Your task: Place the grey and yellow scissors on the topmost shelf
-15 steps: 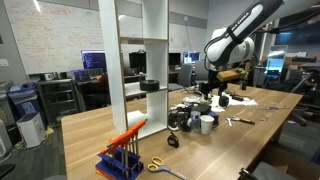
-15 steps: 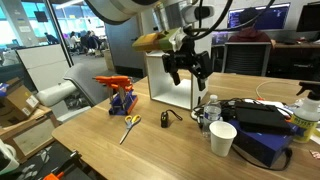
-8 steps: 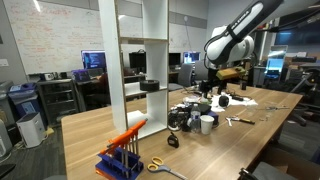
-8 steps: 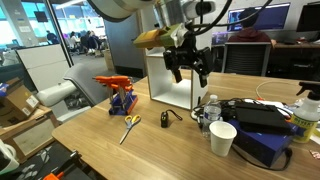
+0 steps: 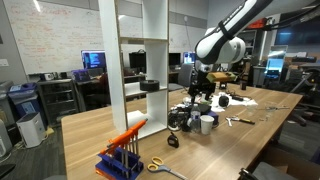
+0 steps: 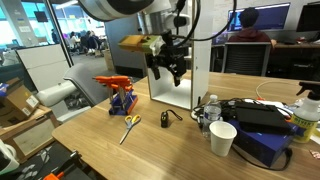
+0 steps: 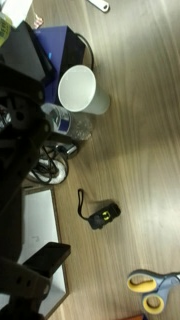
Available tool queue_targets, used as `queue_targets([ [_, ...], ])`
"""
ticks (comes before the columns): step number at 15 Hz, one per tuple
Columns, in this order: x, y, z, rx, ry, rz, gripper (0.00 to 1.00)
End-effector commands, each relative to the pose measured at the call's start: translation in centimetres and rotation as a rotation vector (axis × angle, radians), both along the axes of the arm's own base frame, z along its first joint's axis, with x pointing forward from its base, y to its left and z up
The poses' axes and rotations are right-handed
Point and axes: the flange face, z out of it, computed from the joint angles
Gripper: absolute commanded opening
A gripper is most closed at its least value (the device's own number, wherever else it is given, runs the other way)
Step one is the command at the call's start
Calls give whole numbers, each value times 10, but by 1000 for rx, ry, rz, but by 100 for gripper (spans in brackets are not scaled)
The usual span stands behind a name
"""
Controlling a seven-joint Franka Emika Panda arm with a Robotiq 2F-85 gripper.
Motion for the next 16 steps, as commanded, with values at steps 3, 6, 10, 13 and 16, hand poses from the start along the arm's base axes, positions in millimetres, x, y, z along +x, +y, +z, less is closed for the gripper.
queue_targets([
  [3, 6, 58, -14, 147, 45, 109, 100],
  [6, 10, 81, -38, 209, 109, 143, 100],
  [10, 11, 101, -78, 289, 233, 104, 100],
  [13, 12, 109, -97, 314, 267, 86, 100],
  [16, 11, 113, -115, 219, 296, 250, 100],
])
